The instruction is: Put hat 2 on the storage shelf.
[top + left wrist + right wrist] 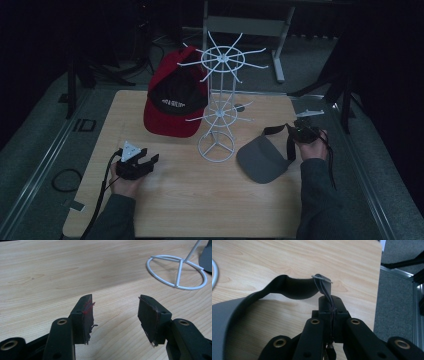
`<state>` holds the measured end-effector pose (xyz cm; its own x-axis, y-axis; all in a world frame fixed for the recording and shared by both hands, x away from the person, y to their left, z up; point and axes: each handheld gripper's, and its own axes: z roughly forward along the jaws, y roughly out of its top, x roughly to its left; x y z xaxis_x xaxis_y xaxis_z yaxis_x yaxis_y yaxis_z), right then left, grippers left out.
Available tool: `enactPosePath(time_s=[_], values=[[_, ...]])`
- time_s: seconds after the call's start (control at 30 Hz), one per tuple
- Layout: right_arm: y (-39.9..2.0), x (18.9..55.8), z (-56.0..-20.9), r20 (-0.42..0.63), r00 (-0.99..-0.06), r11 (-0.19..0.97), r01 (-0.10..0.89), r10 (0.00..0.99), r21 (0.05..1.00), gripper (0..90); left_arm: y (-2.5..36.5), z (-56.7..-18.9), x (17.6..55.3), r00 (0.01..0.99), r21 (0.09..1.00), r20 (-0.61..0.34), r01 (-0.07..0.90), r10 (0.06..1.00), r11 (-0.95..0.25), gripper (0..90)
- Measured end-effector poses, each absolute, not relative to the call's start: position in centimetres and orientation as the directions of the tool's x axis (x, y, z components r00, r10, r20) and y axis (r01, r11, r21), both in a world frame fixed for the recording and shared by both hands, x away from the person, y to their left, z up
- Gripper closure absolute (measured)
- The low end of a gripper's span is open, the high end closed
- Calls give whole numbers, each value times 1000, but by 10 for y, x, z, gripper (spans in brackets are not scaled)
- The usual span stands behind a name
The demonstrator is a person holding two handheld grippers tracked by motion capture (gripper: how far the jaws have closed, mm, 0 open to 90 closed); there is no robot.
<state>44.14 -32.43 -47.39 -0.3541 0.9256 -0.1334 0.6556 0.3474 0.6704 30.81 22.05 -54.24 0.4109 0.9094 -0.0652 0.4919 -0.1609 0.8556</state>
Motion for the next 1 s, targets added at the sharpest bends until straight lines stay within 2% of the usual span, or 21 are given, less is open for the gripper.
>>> enactPosePath(time_s=[1.0], values=[[-317,412,-401,-128,-432,358,510,893,782,888,219,-543,308,412,856,-60,490,909,-166,475]])
